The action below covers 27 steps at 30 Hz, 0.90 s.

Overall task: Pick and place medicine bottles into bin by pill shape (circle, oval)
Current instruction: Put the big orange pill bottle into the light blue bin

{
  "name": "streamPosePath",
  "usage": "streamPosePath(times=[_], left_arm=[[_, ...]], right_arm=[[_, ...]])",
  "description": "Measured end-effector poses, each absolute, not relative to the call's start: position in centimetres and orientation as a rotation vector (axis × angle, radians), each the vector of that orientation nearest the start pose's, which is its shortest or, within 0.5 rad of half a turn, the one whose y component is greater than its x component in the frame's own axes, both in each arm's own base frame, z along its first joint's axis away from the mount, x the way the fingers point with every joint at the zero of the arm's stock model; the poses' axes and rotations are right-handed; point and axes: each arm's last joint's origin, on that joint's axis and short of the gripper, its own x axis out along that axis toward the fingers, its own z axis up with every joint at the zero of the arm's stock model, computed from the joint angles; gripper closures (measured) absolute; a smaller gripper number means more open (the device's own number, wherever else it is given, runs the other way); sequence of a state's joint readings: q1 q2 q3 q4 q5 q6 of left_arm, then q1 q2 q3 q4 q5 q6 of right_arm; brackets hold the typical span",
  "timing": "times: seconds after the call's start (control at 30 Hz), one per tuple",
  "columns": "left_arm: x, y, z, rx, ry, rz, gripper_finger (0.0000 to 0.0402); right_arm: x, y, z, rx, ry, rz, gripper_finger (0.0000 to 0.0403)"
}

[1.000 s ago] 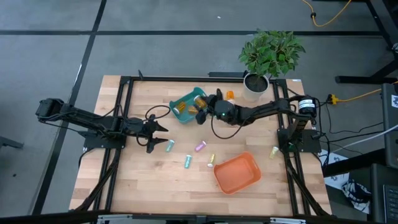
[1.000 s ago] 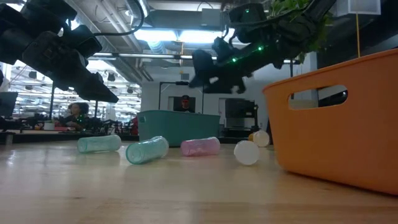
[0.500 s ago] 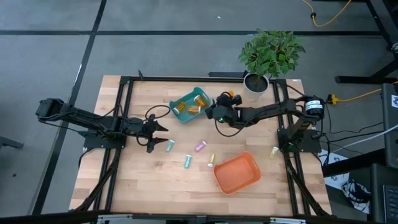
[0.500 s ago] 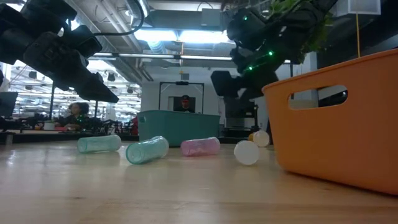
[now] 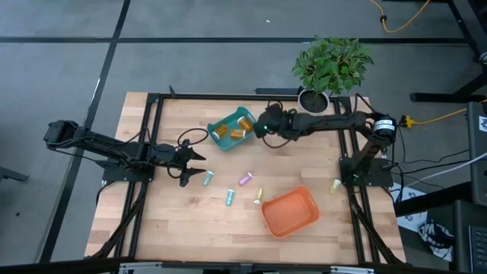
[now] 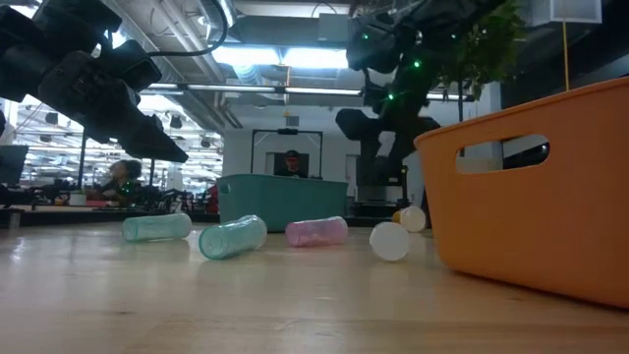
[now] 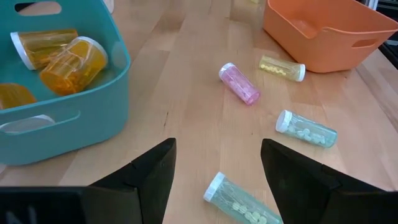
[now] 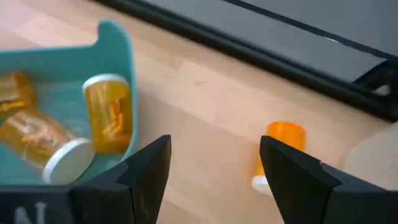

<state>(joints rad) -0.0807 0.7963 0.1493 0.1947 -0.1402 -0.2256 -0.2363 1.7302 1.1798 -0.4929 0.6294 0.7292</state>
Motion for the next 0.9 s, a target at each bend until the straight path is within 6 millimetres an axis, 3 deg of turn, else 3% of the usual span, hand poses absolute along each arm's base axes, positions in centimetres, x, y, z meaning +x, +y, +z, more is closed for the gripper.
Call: streamPosePath(times=[0.2,0.53,0.9], left_arm=[[15.4,-0.8,15.0,-0.172,0.441,0.109,0.0172],[15.4,-0.8,15.0,-0.172,0.441,0.109,0.0172],[15.4,-0.8,15.0,-0.172,0.441,0.109,0.0172]], right_arm=[[32.9,-10.7,21.6,0.436,0.799,-1.118,0.0156],[31.0,-12.0,18.8,0.493,0.845,-1.226,0.0156],[30.6,-12.2,17.6,0.473,0.807,-1.251,0.0156]])
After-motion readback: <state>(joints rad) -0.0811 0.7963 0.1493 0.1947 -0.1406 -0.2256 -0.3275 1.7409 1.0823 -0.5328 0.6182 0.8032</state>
